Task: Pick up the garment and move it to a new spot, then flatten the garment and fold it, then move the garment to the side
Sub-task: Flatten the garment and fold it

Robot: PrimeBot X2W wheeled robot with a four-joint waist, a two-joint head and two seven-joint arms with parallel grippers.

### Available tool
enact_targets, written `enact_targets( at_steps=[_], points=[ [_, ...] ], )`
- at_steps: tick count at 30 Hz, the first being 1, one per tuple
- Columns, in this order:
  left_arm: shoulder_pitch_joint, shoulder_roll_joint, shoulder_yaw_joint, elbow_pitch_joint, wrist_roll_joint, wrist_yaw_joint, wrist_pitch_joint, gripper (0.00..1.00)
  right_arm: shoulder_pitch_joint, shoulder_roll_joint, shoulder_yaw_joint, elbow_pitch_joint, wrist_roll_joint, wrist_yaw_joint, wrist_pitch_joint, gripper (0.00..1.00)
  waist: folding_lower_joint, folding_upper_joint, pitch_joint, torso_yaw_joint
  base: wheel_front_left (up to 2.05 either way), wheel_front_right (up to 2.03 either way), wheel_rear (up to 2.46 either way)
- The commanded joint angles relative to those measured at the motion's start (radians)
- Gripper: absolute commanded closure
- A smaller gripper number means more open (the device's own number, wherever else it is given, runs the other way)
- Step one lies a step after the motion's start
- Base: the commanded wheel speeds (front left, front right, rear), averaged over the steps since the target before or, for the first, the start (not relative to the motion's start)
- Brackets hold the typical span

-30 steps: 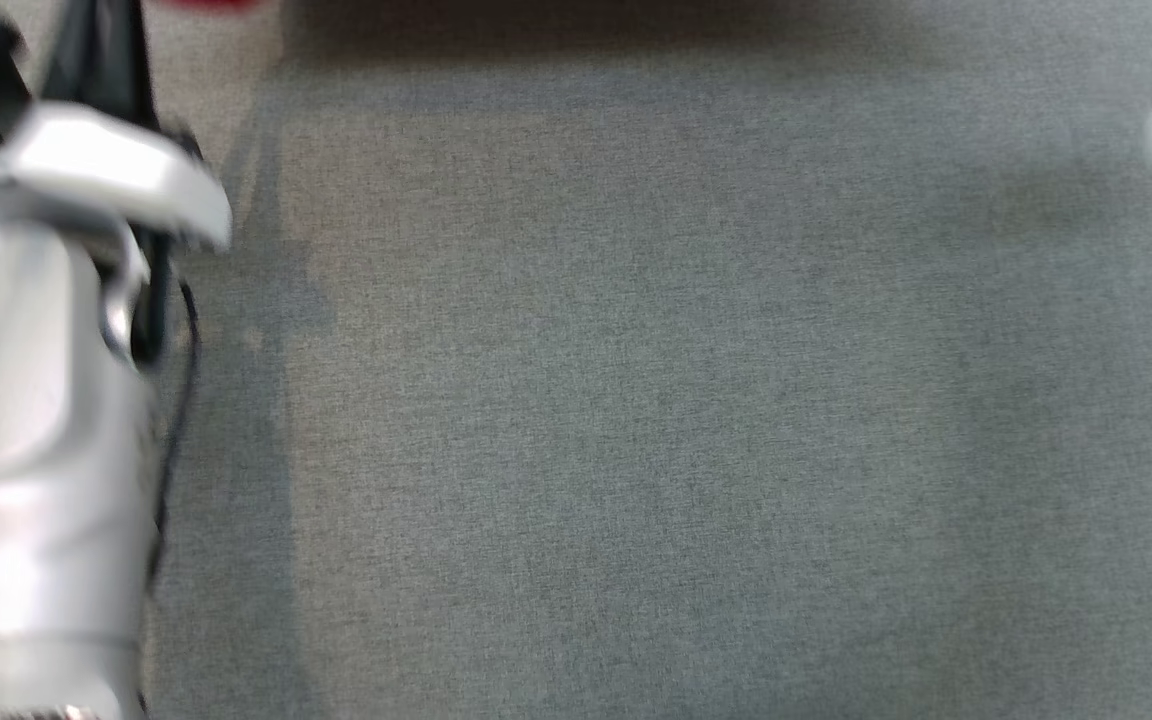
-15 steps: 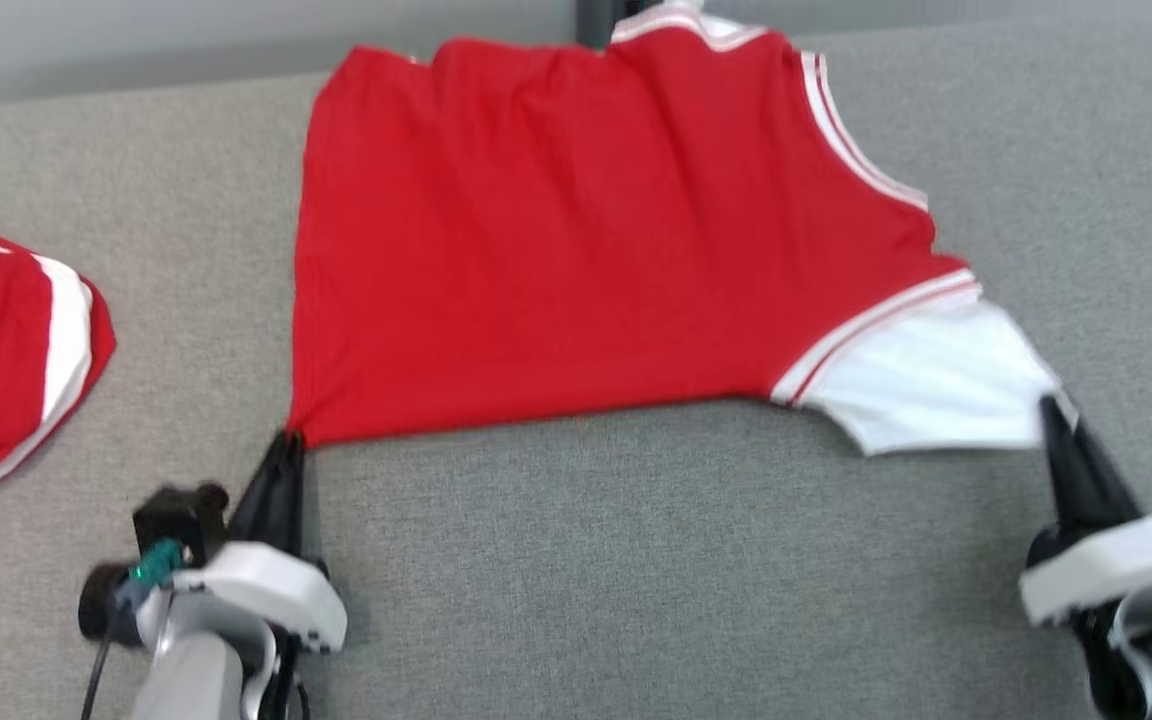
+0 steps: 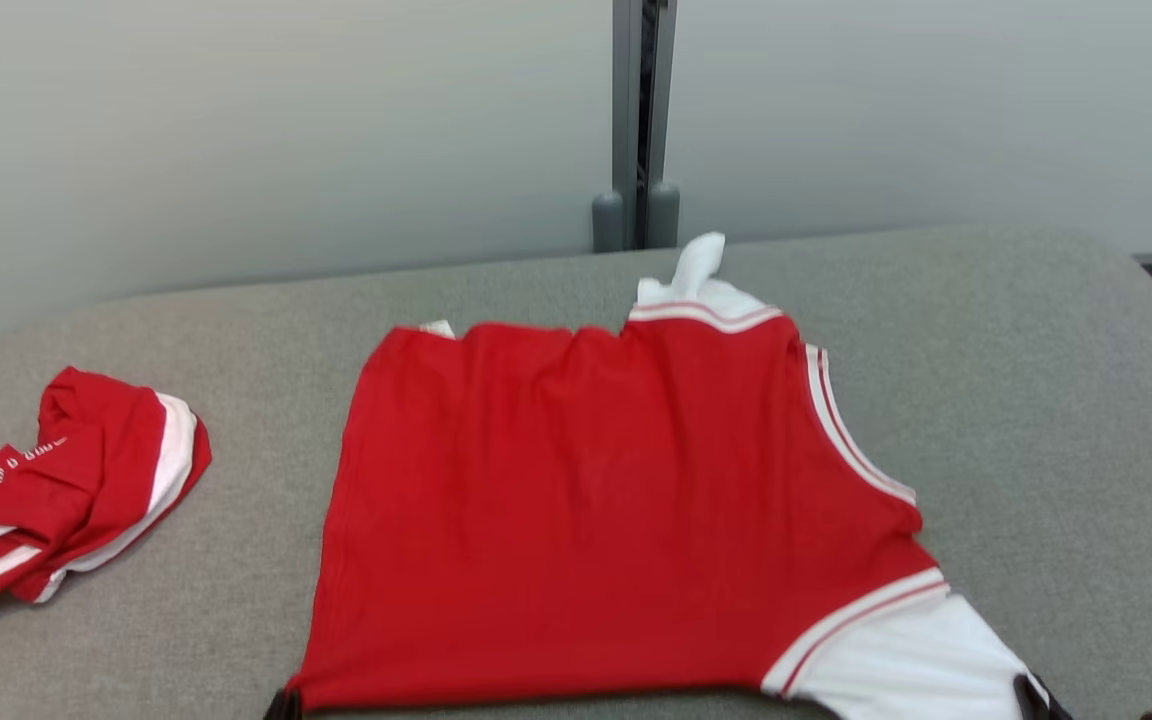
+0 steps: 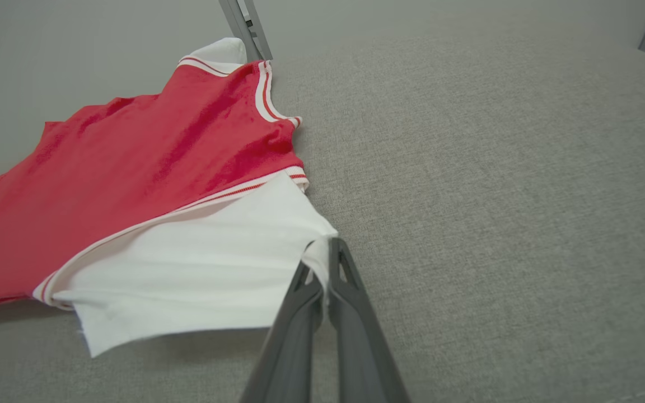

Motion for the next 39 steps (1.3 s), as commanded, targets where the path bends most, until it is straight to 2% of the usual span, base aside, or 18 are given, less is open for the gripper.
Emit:
enact_targets(
  at_steps=[1, 6, 13, 18, 22, 30, 39],
  points=[
    [0.031, 0.01, 0.003, -0.006, -0.008, 0.008, -0.005, 1.0, 0.03, -0.008, -0.011, 0.001, 0.001, -0.003, -0.006, 1.0, 0.0, 0.0, -0.053, 0.007, 0.0, 0.0, 0.0],
    [0.116, 0.011, 0.011, -0.027, -0.024, 0.022, -0.005, 1.0, 0.117, -0.026, 0.007, 0.002, 0.001, -0.003, -0.007, 1.0, 0.0, 0.0, -0.093, 0.014, 0.0, 0.0, 0.0],
    [0.163, 0.012, 0.028, -0.1, -0.025, 0.031, -0.005, 1.0, 0.147, -0.042, -0.056, -0.065, 0.003, -0.004, -0.007, 1.0, 0.0, 0.0, -0.079, 0.019, 0.0, 0.0, 0.0],
    [0.038, 0.009, 0.004, -0.158, 0.0, 0.019, -0.005, 1.0, 0.005, -0.034, -0.05, -0.09, -0.026, -0.004, -0.005, 1.0, 0.0, 0.0, -0.014, 0.019, 0.0, 0.0, 0.0],
    [-0.084, 0.009, -0.029, -0.131, 0.014, 0.025, -0.005, 1.0, -0.126, -0.034, -0.032, -0.062, -0.041, -0.003, 0.016, 1.0, 0.0, 0.0, 0.048, 0.017, 0.0, 0.0, 0.0],
    [-0.293, 0.008, -0.057, -0.021, 0.048, 0.03, -0.003, 1.0, -0.362, -0.034, 0.024, 0.049, -0.049, -0.002, 0.024, 1.0, 0.0, 0.0, 0.161, 0.012, 0.0, 0.0, 0.0],
    [-0.401, 0.008, -0.06, 0.064, 0.066, 0.021, -0.003, 1.0, -0.512, -0.018, 0.084, 0.188, -0.036, -0.002, 0.001, 1.0, 0.0, 0.0, 0.249, 0.019, 0.0, 0.0, 0.0]
  ],
)
